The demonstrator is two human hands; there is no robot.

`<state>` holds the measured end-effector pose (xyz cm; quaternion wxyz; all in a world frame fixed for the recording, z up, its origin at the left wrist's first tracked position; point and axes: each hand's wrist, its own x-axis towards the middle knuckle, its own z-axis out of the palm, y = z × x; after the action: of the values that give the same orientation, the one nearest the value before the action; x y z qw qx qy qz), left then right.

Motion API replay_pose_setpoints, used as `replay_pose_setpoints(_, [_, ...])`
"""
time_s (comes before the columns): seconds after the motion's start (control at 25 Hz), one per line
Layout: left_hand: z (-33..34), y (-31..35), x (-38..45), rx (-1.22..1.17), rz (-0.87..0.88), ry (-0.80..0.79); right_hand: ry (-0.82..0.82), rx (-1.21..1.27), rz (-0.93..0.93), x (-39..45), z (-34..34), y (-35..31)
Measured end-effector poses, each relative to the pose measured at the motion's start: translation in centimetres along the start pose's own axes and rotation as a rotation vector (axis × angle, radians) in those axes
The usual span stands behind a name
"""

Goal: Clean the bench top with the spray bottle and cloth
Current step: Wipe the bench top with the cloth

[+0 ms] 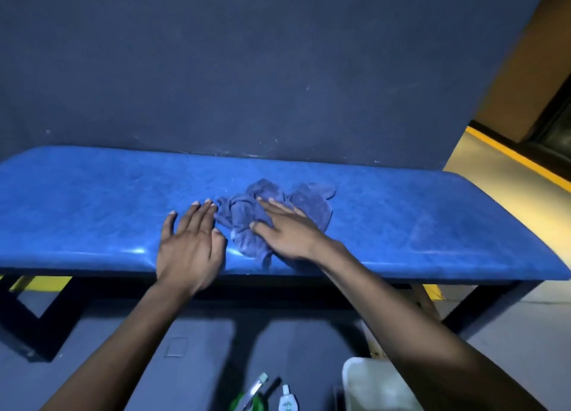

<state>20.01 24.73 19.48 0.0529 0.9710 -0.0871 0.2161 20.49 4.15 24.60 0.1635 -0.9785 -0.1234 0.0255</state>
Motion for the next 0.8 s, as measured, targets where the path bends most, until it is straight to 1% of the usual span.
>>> replay_pose_setpoints(0.08, [-0.1,0.1,-0.1,-0.005,-0.003,-0.001,0.058,-0.015,-0.042,-4.8,-0.3,1.4])
replay_pose_setpoints(0.16, [-0.2,0.1,-0.2,-0.021,-0.003,0.003,0.103,-0.063,-0.04,-9.1,-0.3,3.3])
replay_pose_setpoints(0.24, [-0.2,0.1,-0.2,-0.03,0.0,0.008,0.157,-0.085,0.02,-12.0,-1.0,6.4])
replay_pose_setpoints(0.36, [-0.2,0.1,-0.2,-0.026,-0.004,-0.006,0.256,-0.071,0.19,-12.9,-2.6,12.6])
replay_pose_setpoints(0.48, [0.0,0.1,-0.2,-0.026,-0.012,0.002,0.301,-0.092,0.478,-9.8,-4.4,17.1])
replay_pose_setpoints(0.6, [0.0,0.5,-0.2,-0.03,-0.015,0.004,0.259,-0.1,0.648,-4.9,-5.7,17.7])
replay_pose_setpoints(0.68, [0.1,0.4,-0.3,-0.022,-0.024,-0.002,0.217,-0.088,0.69,-1.0,-5.6,16.3])
replay_pose_setpoints(0.8, [0.0,0.2,-0.2,-0.023,-0.025,-0.005,0.164,-0.065,0.627,4.1,-4.9,12.6])
